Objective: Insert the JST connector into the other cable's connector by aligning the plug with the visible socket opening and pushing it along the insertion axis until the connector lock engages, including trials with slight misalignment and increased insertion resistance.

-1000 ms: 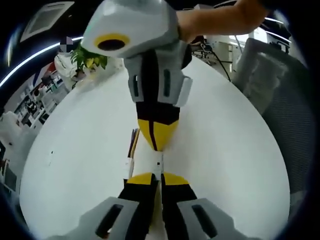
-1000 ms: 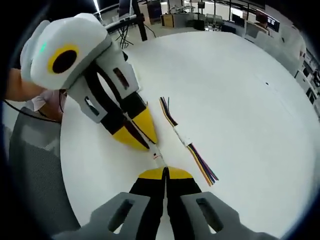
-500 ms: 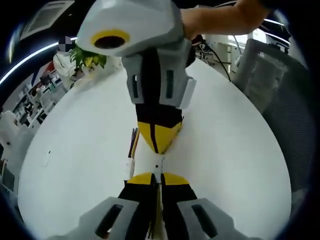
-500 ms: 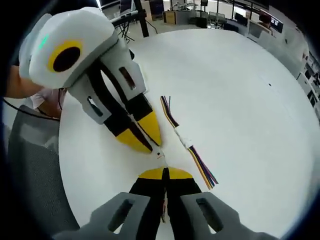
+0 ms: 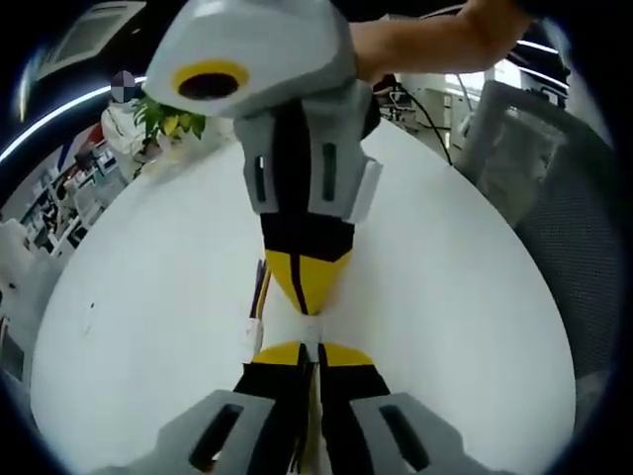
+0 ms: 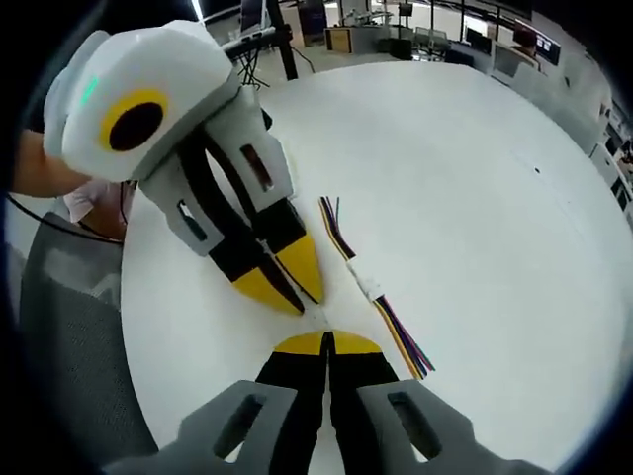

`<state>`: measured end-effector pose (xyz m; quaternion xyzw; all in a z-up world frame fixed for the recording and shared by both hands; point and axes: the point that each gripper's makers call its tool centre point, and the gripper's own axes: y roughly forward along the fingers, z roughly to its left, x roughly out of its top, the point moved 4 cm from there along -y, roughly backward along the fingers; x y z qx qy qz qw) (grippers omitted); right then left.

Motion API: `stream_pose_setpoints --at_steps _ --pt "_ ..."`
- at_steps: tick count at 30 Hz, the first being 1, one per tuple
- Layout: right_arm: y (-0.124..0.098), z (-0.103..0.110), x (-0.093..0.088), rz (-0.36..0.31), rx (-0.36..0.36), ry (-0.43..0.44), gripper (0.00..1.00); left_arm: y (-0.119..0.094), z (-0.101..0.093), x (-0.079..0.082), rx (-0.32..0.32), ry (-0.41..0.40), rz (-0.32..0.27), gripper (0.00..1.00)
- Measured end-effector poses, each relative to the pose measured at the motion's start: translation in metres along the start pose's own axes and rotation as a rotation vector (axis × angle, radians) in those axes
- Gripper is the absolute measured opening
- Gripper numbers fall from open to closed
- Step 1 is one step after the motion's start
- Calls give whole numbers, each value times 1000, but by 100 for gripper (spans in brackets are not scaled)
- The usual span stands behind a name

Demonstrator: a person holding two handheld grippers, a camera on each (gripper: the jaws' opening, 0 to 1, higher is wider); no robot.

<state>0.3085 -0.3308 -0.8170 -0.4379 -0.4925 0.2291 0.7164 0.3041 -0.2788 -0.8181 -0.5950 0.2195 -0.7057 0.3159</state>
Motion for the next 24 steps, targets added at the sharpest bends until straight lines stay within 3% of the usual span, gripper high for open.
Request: stream_pose_setpoints --at_steps 13,24 --pt "-2 2 2 -46 -2 -24 0 -2 0 0 -4 3 -2 0" --pt "1 -12 8 -87 -30 -26 0 -5 17 -6 28 -17 -8 0"
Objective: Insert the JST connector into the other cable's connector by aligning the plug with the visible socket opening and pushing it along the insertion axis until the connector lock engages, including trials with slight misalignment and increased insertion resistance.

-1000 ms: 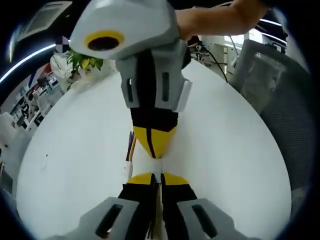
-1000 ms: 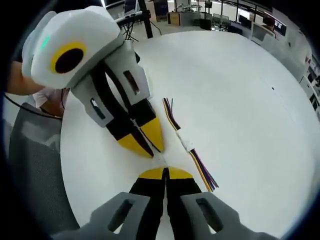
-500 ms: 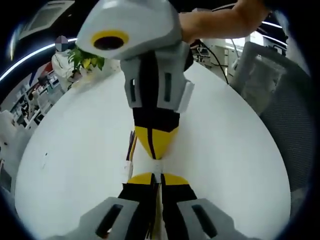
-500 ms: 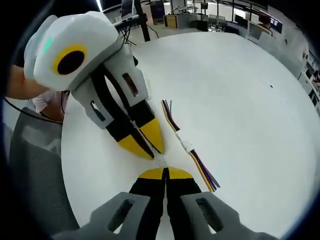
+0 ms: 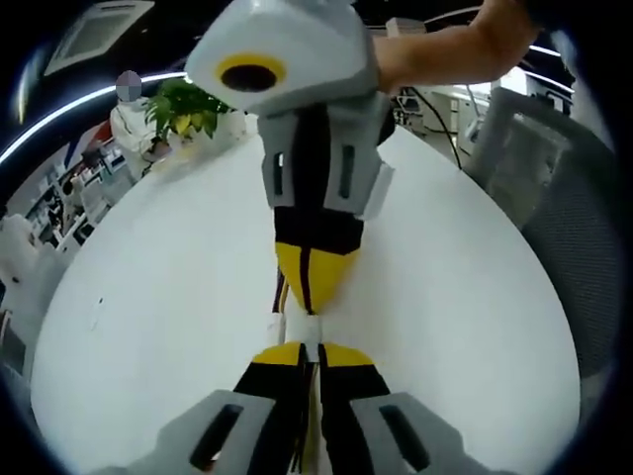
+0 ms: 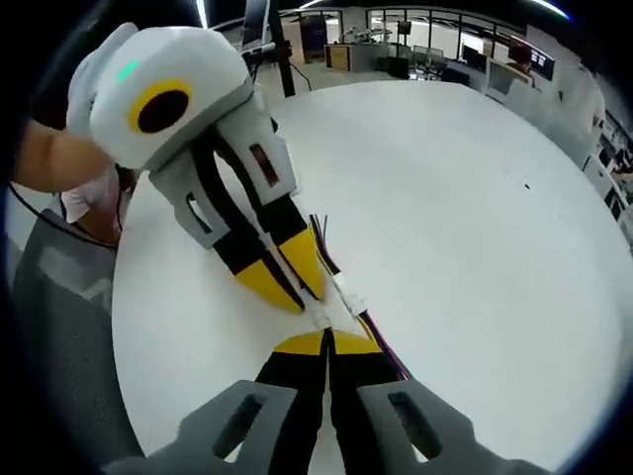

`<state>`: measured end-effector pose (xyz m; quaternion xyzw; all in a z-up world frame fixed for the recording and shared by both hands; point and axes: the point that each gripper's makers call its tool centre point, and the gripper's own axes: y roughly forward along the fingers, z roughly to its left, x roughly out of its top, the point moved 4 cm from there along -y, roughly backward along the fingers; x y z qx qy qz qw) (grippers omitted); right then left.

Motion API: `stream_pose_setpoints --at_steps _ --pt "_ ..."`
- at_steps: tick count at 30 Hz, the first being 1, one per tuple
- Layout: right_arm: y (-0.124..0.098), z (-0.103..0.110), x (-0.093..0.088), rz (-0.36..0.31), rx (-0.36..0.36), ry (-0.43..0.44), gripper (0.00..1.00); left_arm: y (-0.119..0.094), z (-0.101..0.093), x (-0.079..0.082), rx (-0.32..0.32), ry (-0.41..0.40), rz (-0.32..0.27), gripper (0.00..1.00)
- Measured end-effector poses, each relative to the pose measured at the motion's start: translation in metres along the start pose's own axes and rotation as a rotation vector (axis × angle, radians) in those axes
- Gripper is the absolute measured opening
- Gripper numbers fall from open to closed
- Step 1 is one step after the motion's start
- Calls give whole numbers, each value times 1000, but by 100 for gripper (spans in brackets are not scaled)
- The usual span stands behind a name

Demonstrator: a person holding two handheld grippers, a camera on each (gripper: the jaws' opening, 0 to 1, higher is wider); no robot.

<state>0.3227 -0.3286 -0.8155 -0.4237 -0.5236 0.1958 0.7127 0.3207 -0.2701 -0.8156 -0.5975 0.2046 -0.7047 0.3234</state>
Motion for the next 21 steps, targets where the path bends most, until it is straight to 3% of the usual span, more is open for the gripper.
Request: stream_pose_setpoints --at_steps 21 --pt "5 -3 0 -17 -6 19 0 1 0 -2 -12 -35 -8 0"
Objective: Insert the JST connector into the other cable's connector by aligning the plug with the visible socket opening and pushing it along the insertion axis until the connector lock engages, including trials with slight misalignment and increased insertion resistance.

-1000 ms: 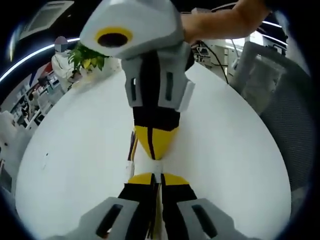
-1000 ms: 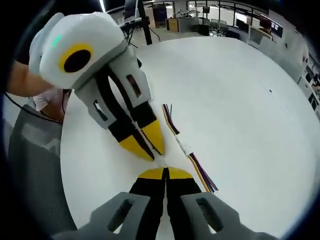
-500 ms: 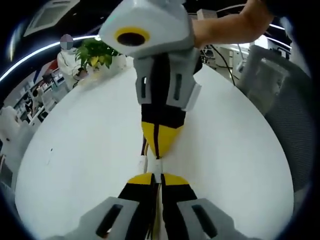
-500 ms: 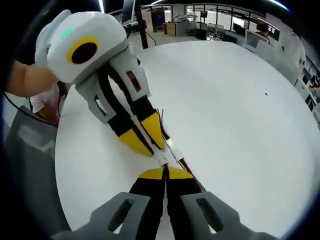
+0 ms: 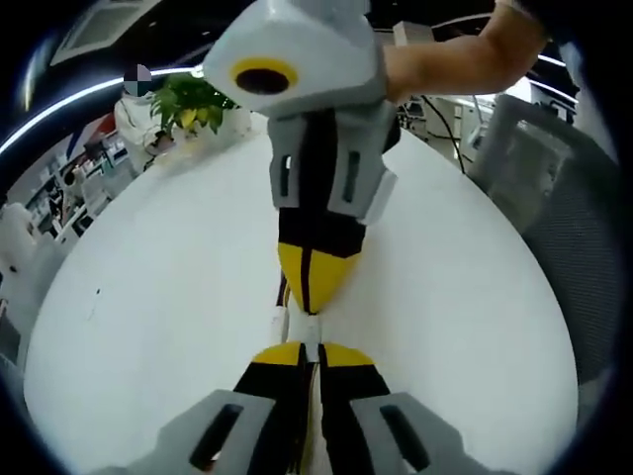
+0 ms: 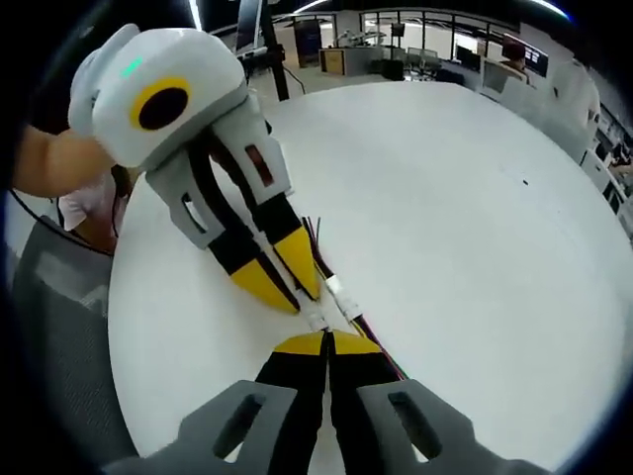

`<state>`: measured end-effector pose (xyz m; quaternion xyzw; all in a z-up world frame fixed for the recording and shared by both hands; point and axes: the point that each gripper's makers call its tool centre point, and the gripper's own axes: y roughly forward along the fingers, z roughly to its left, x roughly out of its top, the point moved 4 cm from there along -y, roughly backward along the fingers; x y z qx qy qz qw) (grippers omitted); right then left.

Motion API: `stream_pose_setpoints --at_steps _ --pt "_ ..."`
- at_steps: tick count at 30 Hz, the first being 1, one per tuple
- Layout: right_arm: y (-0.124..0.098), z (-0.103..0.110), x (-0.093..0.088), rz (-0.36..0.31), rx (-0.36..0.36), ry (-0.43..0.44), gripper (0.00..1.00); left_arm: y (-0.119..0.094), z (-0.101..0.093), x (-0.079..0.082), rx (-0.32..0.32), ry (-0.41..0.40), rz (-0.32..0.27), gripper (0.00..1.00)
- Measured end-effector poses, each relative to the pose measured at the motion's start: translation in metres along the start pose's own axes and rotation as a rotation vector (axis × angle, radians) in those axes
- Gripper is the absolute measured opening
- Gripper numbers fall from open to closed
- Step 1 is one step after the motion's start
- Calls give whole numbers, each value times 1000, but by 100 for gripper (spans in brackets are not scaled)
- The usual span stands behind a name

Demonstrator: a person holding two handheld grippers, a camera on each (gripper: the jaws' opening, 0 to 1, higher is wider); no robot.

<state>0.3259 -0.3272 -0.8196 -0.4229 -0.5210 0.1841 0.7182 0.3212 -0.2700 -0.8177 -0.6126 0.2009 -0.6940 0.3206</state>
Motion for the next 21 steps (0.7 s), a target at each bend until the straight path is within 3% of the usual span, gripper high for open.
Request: stream_pose_setpoints --at_steps 21 --pt "-3 0 -1 2 -17 7 0 4 1 3 -8 1 -9 0"
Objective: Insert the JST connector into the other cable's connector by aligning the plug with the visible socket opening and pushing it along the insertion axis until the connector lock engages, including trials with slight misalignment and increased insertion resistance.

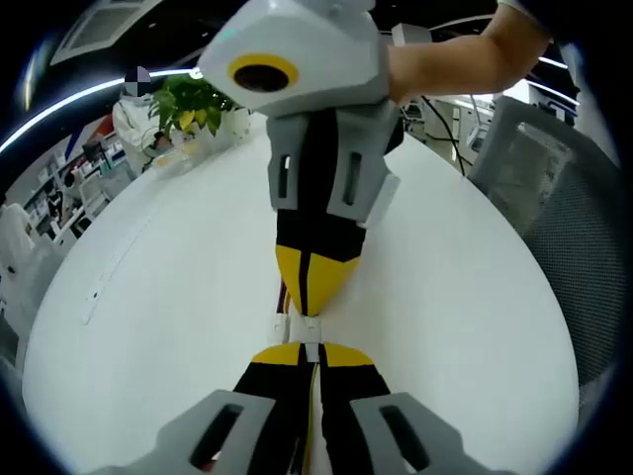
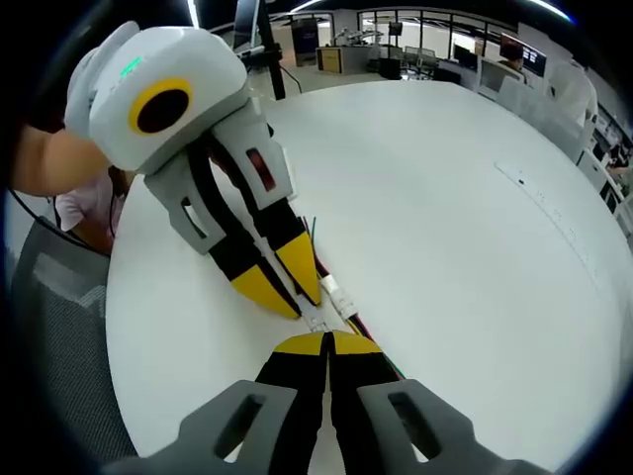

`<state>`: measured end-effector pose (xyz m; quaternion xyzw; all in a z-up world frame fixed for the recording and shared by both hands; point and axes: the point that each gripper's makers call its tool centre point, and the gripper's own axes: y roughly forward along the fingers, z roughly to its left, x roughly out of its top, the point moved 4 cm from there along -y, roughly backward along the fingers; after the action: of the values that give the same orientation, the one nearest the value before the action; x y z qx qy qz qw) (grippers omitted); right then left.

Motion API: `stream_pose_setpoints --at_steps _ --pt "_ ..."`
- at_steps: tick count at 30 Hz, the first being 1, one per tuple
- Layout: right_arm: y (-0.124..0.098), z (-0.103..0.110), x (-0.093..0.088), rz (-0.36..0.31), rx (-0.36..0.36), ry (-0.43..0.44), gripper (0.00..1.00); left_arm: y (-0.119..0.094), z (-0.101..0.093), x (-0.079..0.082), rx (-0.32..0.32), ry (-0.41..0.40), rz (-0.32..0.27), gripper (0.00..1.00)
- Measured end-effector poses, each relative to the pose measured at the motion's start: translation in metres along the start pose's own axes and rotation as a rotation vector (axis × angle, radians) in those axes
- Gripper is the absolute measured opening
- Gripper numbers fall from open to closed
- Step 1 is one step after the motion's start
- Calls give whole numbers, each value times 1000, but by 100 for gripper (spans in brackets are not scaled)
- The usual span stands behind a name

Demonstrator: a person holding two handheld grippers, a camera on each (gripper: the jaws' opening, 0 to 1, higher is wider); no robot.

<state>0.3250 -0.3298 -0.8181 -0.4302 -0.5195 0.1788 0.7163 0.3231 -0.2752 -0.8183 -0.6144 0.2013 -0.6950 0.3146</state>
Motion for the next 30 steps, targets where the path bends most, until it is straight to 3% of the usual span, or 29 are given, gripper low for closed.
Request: stream_pose_setpoints --at_steps 11,15,25,30 --pt "0 -1 -1 -3 -6 -39 0 -1 -1 1 3 -15 1 0" --pt "-1 0 -2 7 -12 -62 0 -6 1 6 13 -30 -27 0" --pt "-17 -6 4 -27 -59 -47 0 -20 2 7 52 -54 -16 6" --pt "-27 -3 7 -45 -74 -44 0 -34 2 13 83 -86 -40 7"
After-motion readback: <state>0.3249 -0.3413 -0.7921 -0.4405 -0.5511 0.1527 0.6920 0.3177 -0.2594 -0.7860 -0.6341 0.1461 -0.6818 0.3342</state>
